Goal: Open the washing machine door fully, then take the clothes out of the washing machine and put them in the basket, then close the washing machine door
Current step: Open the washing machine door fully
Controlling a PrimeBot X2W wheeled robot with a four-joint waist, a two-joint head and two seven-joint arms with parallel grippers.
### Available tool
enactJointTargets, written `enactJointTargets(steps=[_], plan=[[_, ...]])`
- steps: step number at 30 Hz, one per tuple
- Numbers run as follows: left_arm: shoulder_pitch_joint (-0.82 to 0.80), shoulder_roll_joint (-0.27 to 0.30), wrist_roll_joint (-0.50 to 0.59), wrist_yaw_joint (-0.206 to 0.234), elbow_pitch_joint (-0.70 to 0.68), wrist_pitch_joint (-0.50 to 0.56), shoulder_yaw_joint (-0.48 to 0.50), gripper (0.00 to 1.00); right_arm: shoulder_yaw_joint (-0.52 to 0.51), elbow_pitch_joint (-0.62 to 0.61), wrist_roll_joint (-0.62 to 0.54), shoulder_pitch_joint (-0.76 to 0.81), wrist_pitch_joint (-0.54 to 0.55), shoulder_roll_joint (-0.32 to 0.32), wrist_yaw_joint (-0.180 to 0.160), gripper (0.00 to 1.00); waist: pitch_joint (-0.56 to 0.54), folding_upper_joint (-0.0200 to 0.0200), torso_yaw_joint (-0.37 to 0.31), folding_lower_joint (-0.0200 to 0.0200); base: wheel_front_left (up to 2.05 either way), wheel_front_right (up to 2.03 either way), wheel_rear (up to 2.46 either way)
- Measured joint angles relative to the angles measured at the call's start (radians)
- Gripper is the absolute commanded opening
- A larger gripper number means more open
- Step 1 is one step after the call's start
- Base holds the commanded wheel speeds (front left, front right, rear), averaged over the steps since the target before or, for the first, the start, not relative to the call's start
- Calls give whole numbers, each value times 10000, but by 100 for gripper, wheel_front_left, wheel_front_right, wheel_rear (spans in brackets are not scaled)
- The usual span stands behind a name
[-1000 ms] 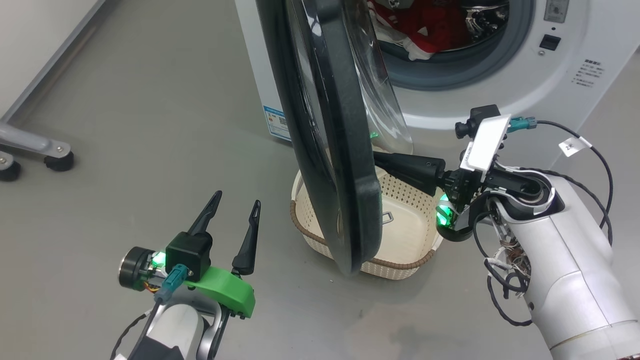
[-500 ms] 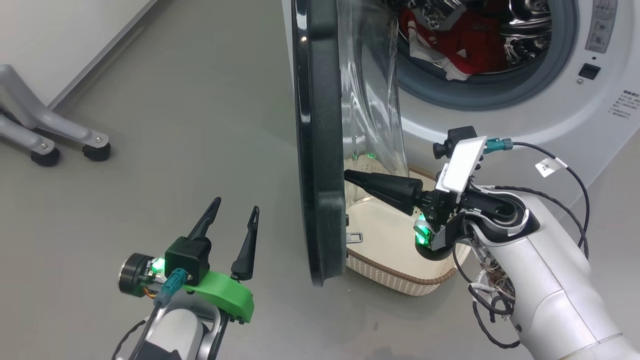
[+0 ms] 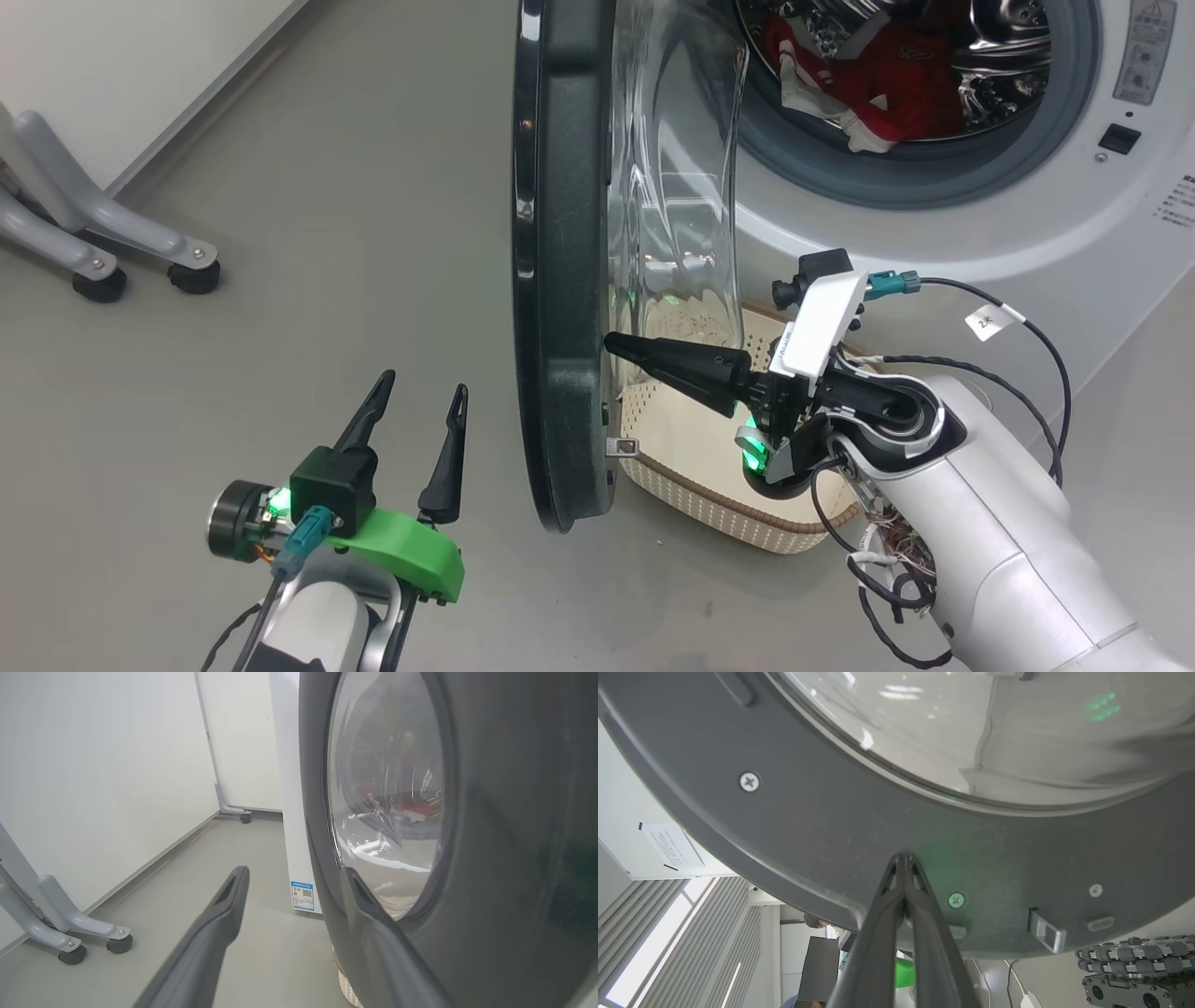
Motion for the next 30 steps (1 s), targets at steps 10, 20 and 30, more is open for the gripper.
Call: enactJointTargets(steps=[10,20,30], plan=[[35,-2,-27,10,-75,0,36,100,-633,-270,190,325,-1064,19,0,0,-5,0,-49,0,0,0,0],[132,-2,-58,10,-61,0,46,100,-2042,-907,-217,1250,-2548,35,0,100,-86,0,-157,0,0,0,0],[217,12,-115,13,-44,0,180,100,-2865,-1559,-2084,2527,-4602,-571,0,100,-174,0,-322,0,0,0,0]])
